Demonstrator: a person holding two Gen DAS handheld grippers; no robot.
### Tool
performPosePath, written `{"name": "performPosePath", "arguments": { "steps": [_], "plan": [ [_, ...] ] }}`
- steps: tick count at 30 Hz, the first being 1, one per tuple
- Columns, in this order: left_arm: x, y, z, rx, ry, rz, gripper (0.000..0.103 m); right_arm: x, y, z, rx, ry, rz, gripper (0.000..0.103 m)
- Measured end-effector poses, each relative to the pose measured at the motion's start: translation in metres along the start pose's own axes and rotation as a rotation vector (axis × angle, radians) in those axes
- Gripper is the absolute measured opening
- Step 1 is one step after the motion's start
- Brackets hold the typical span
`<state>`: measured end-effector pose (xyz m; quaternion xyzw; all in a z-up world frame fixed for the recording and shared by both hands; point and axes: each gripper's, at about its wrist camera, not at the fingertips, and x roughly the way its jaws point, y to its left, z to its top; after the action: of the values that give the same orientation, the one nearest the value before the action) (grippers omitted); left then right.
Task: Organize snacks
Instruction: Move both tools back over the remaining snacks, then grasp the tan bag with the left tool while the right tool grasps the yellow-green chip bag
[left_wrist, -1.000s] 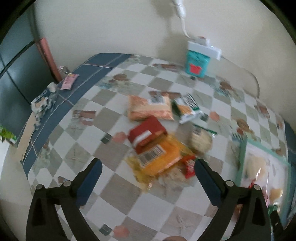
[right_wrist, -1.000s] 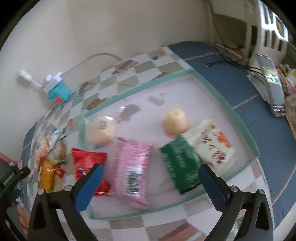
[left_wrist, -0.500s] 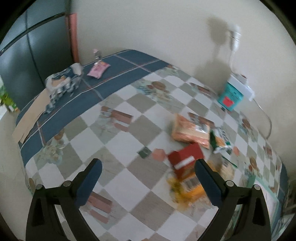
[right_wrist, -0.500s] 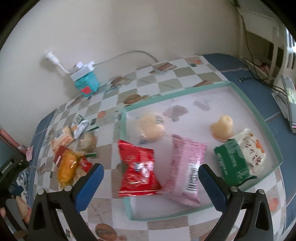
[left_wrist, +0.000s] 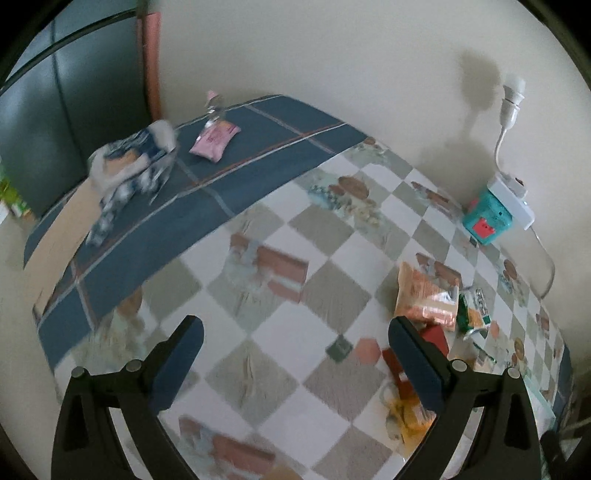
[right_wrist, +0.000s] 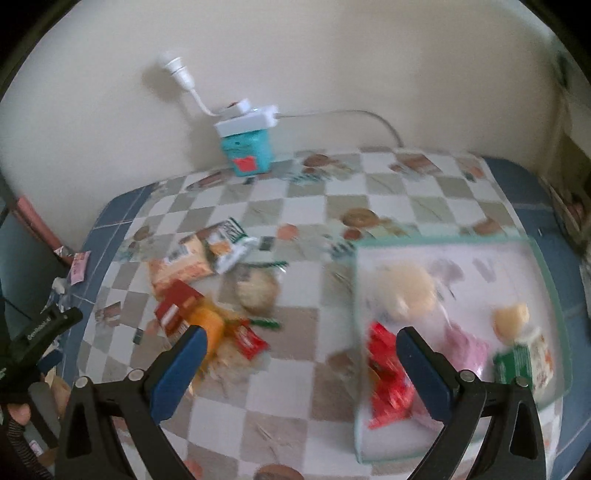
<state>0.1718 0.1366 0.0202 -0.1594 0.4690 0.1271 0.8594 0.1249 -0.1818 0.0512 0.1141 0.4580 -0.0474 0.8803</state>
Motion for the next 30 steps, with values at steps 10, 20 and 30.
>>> {"name": "performPosePath", "arguments": {
  "steps": [10, 20, 30],
  "plan": [
    [0.043, -0.054, 0.045, 0.299, 0.140, -0.142, 0.100, 0.062, 0.059, 0.075, -0.184, 0.151, 0.022, 0.103],
    [0.100, -0.118, 0.045, 0.549, 0.288, -0.196, 0.100, 0.154, 0.069, 0.097, -0.225, 0.310, -0.029, 0.102],
    [0.120, -0.152, 0.040, 0.706, 0.314, -0.246, 0.100, 0.197, 0.087, 0.091, -0.371, 0.331, -0.014, 0.088]
  ]
}}
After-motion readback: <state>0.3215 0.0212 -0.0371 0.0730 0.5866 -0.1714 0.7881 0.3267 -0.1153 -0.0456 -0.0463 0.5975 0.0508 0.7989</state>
